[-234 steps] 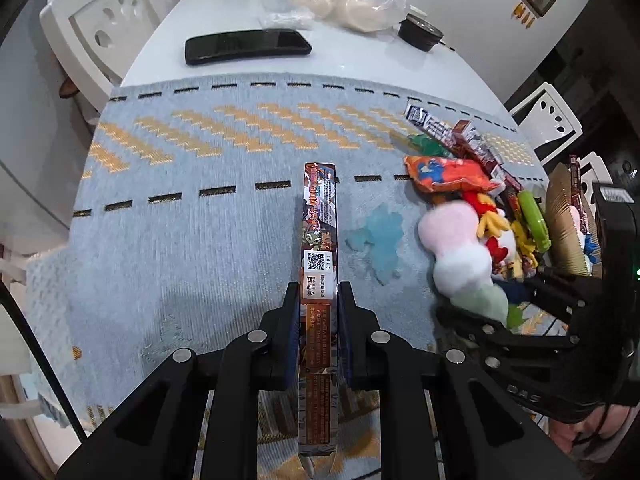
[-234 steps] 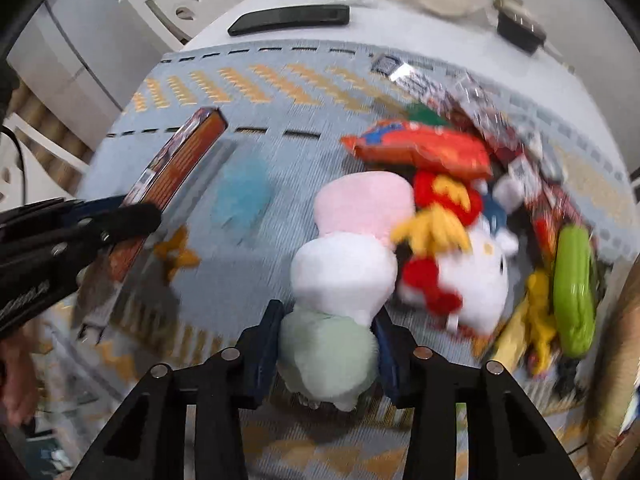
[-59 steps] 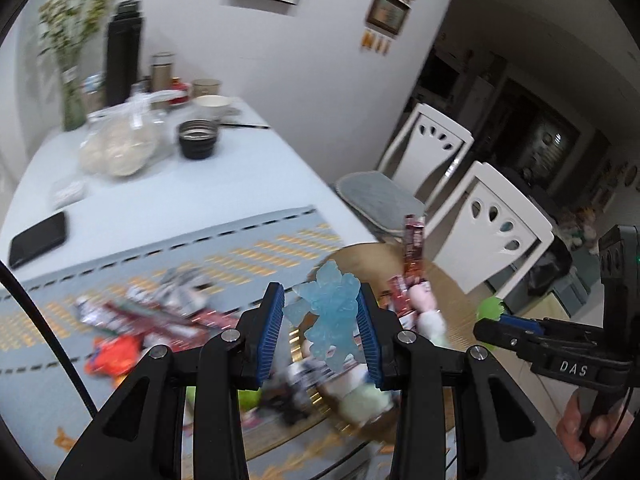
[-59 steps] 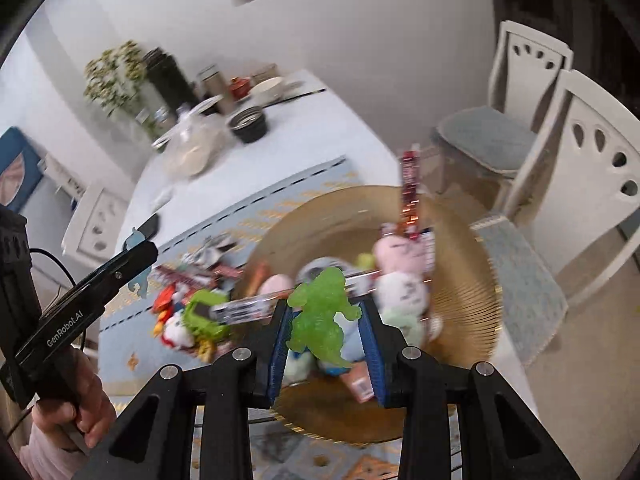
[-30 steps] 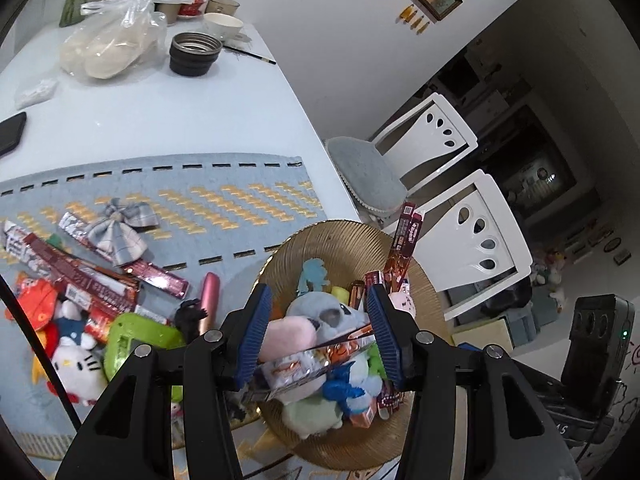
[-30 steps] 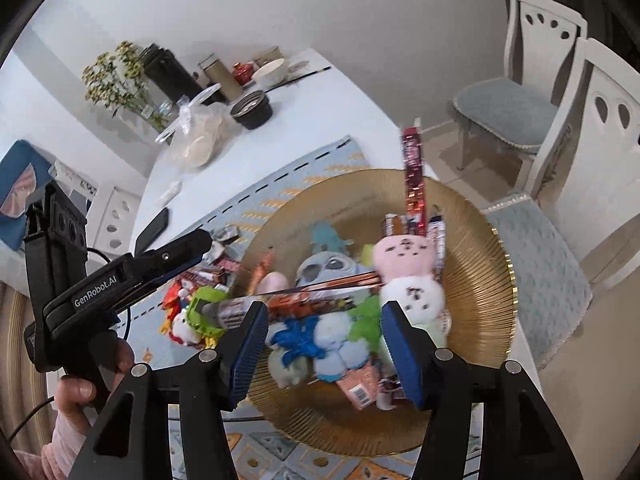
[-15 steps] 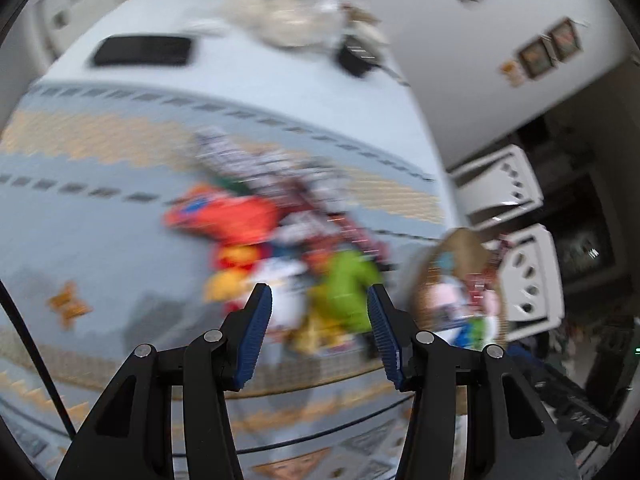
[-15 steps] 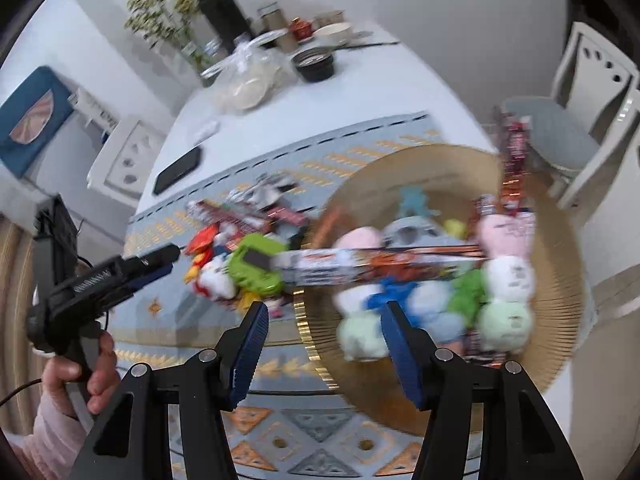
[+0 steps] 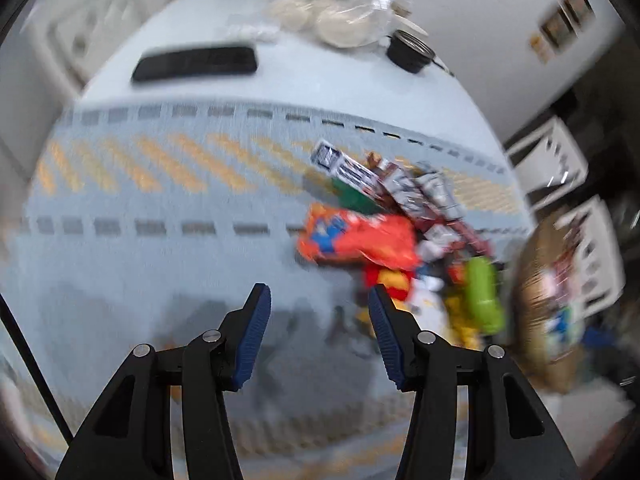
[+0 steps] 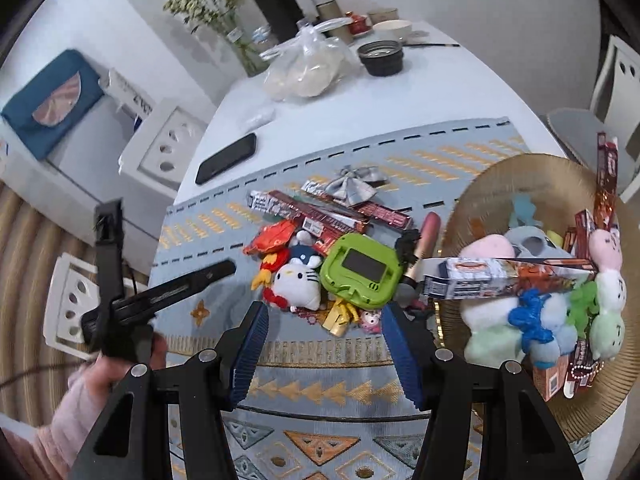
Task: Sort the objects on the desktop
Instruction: 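Grasp the orange chip bag with the left gripper while the right grasps a red snack stick, then carry the chip bag and snack stick to the gold plate and release both, then move the left gripper to the white cat plush and grasp it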
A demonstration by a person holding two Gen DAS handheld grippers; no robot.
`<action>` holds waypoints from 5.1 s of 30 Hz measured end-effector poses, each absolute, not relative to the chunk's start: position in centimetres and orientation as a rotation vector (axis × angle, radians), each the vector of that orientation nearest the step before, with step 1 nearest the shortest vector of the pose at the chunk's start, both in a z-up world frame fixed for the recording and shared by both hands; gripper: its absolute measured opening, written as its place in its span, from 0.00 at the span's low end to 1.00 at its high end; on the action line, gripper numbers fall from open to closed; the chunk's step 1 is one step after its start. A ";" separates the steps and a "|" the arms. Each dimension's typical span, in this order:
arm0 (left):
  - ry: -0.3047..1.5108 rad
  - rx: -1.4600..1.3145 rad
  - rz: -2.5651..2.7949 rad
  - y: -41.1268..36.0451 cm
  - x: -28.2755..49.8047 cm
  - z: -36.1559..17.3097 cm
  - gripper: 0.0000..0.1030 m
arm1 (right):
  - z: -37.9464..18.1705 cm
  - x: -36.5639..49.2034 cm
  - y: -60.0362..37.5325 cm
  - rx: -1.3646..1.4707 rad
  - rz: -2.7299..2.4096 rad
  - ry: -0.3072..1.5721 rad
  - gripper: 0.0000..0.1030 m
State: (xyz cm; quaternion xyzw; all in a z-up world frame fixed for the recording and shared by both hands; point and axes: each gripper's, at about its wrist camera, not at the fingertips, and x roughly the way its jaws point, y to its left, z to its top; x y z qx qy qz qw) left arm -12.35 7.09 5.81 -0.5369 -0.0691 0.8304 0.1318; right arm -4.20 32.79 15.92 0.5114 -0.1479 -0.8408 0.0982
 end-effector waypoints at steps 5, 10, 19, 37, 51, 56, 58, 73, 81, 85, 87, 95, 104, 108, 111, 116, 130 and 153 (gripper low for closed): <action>0.286 -1.448 2.370 10.1 -13.5 4.1 0.47 | 14.9 -4.8 32.4 1.578 -2.457 -0.452 0.56; 0.556 -1.262 2.314 12.5 -13.5 3.5 0.47 | 14.0 -5.7 32.1 1.619 -2.440 -0.474 0.56; 0.518 -1.186 2.230 13.7 -15.9 2.5 0.38 | 13.3 -8.3 31.1 1.663 -2.448 -0.362 0.56; -0.078 -1.372 2.386 4.4 -14.9 5.0 0.29 | 7.0 -17.6 25.8 1.784 -2.363 0.141 0.51; -0.142 -1.384 2.434 2.6 -14.1 5.7 0.29 | 8.7 -20.1 27.8 1.635 -2.426 -0.176 0.22; -0.146 -1.364 2.455 2.3 -13.2 6.9 0.29 | 12.8 -18.6 30.7 1.488 -2.314 -0.592 0.18; -0.138 -1.351 2.464 2.4 -12.8 7.6 0.29 | 13.4 -17.7 31.2 1.480 -2.294 -0.635 0.18; -0.138 -1.142 2.427 7.5 -8.4 15.2 0.29 | 17.9 -4.2 37.7 1.475 -2.463 -0.692 0.18; -0.170 -1.016 2.299 16.3 -7.2 18.6 0.29 | 23.2 0.9 50.3 1.362 -2.770 -0.859 0.18; -0.149 -0.985 2.236 21.3 -6.9 19.4 0.29 | 23.7 2.0 53.8 1.353 -2.826 -0.894 0.18; -0.137 -0.981 2.209 23.7 -6.9 19.6 0.29 | 23.3 1.7 54.3 1.378 -2.822 -0.882 0.18; -0.125 -1.107 2.147 30.7 -8.8 16.7 0.47 | 20.5 -1.2 52.4 1.575 -2.751 -0.617 0.27; -0.257 -1.250 2.086 29.6 -9.7 14.3 0.47 | 19.6 -0.8 54.3 1.572 -2.685 -0.737 0.45; -0.282 -1.269 2.105 27.8 -9.6 14.1 0.47 | 19.0 -0.4 54.4 1.578 -2.649 -0.793 0.45; -0.307 -1.297 2.111 26.4 -9.7 13.8 0.47 | 18.7 -0.4 53.7 1.596 -2.624 -0.796 0.45; -0.380 -1.355 2.235 22.0 -9.6 13.0 0.47 | 18.9 -0.5 51.6 1.594 -2.594 -0.753 0.45; -0.477 -1.594 2.523 5.3 -8.3 9.3 0.47 | 17.7 -1.5 43.2 1.609 -2.461 -0.667 0.45; 0.030 -1.623 2.707 3.1 -6.7 1.7 0.51 | 3.0 -1.4 26.4 1.802 -2.669 -0.016 0.91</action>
